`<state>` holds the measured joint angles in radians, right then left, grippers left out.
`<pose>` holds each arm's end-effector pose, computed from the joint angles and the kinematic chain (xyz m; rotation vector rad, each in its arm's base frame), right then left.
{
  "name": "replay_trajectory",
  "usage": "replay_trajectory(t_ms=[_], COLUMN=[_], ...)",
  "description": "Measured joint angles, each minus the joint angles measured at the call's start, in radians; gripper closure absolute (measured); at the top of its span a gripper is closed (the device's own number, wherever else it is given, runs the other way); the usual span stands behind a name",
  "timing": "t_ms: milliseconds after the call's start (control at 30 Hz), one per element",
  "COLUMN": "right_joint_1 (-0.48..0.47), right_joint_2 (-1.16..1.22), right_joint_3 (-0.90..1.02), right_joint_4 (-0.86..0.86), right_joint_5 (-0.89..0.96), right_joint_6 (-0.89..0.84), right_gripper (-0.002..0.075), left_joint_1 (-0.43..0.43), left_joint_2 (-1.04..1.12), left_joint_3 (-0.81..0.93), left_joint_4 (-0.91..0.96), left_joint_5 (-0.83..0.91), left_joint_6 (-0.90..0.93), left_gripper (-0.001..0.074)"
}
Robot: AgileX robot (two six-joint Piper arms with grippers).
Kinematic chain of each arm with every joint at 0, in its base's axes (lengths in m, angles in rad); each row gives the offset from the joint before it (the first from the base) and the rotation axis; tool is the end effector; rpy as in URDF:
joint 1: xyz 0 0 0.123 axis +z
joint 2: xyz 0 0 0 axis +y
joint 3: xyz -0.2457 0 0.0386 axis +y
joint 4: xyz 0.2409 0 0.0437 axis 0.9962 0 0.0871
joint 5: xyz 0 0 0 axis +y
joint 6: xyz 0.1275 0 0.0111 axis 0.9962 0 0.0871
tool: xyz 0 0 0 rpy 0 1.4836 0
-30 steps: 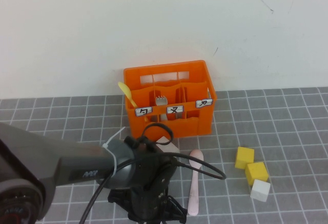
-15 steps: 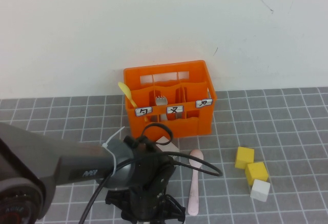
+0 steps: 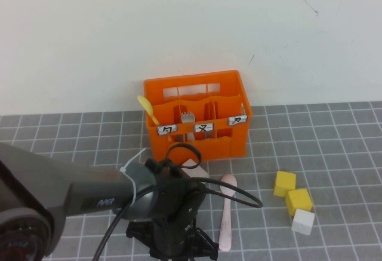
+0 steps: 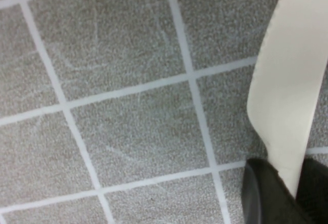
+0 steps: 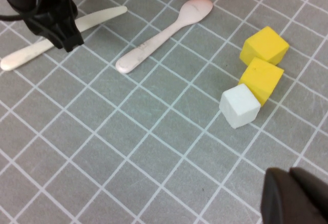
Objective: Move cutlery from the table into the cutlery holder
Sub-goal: Pick up the knife, then place the knife on the box
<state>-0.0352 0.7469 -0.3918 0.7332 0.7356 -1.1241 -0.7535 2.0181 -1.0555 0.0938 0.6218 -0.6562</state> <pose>0.1635 0.0518 0.1888 -0.7730 2.2001 0.2860 0.2412 -0.2167 0.0277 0.2612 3.0372 -0.0060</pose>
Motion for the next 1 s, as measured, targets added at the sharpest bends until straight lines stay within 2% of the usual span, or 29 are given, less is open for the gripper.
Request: replay_trajectory(t_ms=[367, 733, 867, 1000], right_joint_1=[0.0, 0.0, 0.0, 0.0], right_joint_2=[0.0, 0.0, 0.0, 0.0], right_joint_3=[0.0, 0.0, 0.0, 0.0], right_joint_4=[0.0, 0.002, 0.002, 0.002], right_joint_5=[0.0, 0.0, 0.0, 0.0], right_joint_6=[0.0, 0.0, 0.0, 0.0], right_gripper=[0.0729, 0.0729, 0.0729, 0.0729], left_joint_1=[0.0, -0.001, -0.001, 0.001], left_joint_2=[-0.033, -0.303, -0.41, -0.482], left_joint_3=[0.008, 0.009, 0.009, 0.009], left_joint_4=[-0.01, 0.023, 0.104, 0.275], left_joint_5=[-0.011, -0.044, -0.077, -0.107], left_joint_6=[0.01, 0.008, -0.058, -0.195], left_gripper=[0.0644, 0.0644, 0.0644, 0.0644])
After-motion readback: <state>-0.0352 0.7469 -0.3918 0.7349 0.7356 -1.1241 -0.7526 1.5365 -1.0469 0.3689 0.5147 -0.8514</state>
